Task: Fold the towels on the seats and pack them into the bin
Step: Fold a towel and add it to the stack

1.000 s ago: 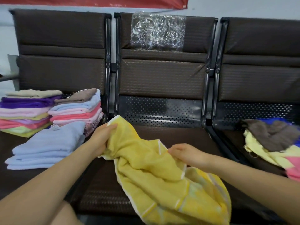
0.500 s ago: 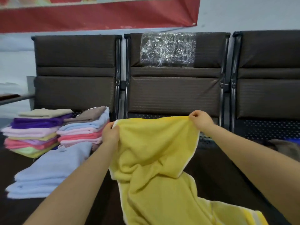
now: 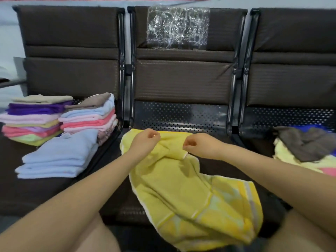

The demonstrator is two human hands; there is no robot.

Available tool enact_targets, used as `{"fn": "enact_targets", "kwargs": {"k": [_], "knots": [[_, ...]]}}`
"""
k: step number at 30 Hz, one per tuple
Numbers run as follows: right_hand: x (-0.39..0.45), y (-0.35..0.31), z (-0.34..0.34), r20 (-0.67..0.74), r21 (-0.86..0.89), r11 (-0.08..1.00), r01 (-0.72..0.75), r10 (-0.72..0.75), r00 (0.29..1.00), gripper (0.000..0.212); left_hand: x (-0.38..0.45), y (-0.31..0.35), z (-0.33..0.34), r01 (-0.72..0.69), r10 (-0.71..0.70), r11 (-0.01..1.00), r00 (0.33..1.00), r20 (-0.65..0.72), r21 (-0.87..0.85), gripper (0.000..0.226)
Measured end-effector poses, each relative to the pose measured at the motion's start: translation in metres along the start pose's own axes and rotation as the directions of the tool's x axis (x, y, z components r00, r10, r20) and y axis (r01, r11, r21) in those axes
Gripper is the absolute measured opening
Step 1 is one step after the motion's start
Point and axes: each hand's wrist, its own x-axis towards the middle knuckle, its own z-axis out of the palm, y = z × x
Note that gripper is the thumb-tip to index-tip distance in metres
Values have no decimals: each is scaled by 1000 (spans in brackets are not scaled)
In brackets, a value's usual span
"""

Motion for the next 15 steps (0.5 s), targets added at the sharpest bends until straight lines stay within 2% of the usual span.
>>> {"fn": "enact_targets", "kwargs": {"k": [2, 6, 8, 10, 12, 13, 15], "knots": [[-28, 1, 4, 64, 70, 997, 16, -20, 998, 16, -30, 9, 8, -44, 43, 999, 993, 111, 3, 11], [-67, 15, 13, 262, 97, 995, 18, -43, 964, 17, -77, 14, 20, -147, 125, 987, 954, 273, 63, 19], [-80, 20, 11, 307, 97, 995, 10, -40, 951, 25, -100, 10, 21, -226, 171, 967, 918, 358, 119, 24], [-89, 29, 10, 367, 74, 997, -36, 6, 930, 44, -115, -3, 21, -359, 200, 896, 852, 484, 262, 38], [-96, 37, 16, 414, 9, 997, -82, 71, 907, 54, -123, -15, 22, -445, 213, 838, 798, 563, 315, 47], [-98, 41, 19, 413, 17, 995, -101, 85, 907, 48, -122, -19, 23, -435, 219, 856, 795, 566, 280, 42], [-97, 48, 23, 388, 123, 986, -110, 54, 920, 23, -117, -18, 23, -390, 230, 902, 798, 557, 187, 19]]}}
